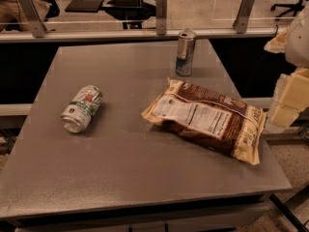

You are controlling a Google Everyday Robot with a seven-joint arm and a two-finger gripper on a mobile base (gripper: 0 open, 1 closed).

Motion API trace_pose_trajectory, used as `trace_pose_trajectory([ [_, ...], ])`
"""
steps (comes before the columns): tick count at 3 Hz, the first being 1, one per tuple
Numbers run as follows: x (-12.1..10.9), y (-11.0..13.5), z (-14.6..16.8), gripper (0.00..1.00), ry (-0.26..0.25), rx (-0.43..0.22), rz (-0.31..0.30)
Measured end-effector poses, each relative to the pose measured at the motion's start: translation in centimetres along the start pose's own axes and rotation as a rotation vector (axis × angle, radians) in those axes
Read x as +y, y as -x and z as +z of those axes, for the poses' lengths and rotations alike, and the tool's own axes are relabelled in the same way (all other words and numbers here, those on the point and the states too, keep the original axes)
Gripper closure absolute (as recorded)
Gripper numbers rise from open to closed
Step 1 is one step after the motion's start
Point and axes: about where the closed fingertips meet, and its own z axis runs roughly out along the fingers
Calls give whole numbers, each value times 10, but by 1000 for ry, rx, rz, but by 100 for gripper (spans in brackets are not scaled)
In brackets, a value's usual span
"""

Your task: Place 7up can upright

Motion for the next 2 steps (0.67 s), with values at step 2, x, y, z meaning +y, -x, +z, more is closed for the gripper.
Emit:
trace_pose_trajectory([
  [2,-13,34,9,0,-11,-27,-154],
])
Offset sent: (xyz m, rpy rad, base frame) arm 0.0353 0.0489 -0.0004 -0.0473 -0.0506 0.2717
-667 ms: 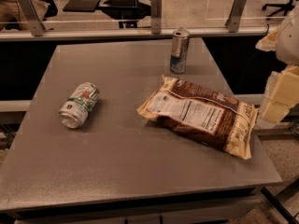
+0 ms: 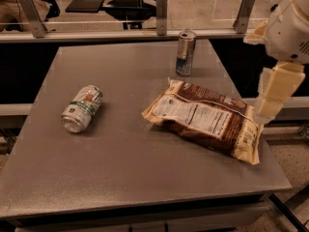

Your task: Place 7up can upright

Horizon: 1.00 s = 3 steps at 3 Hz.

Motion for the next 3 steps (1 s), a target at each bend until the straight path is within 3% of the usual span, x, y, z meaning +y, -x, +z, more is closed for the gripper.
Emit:
trace_pose_trajectory([
  [3,-41,98,47,0,28,-123,-382],
])
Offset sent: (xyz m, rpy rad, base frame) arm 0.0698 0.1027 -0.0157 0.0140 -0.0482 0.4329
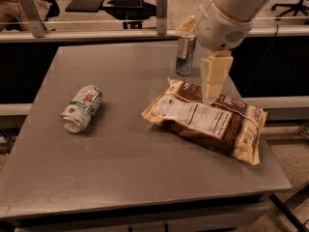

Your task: Place 7up can upright

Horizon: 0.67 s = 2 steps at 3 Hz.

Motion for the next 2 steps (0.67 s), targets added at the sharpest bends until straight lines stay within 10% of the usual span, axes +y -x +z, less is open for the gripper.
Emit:
trace_pose_trajectory([
  [2,-21,67,42,0,65,-69,-246],
])
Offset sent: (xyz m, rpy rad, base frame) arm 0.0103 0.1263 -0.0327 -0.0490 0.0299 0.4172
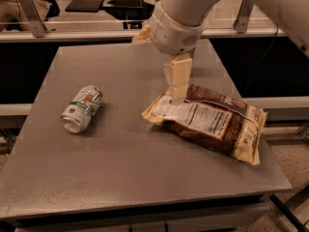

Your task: Place 7up can upright

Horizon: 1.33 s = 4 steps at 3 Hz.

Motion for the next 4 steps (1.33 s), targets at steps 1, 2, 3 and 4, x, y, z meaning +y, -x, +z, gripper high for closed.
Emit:
trace_pose_trajectory([
  [1,-15,32,22,0,27,2,-103],
  [2,-24,61,43,0,62,9,-195],
  [3,-34,88,62,0,95,8,-296],
  [4,-41,110,83,0,128,16,-398],
])
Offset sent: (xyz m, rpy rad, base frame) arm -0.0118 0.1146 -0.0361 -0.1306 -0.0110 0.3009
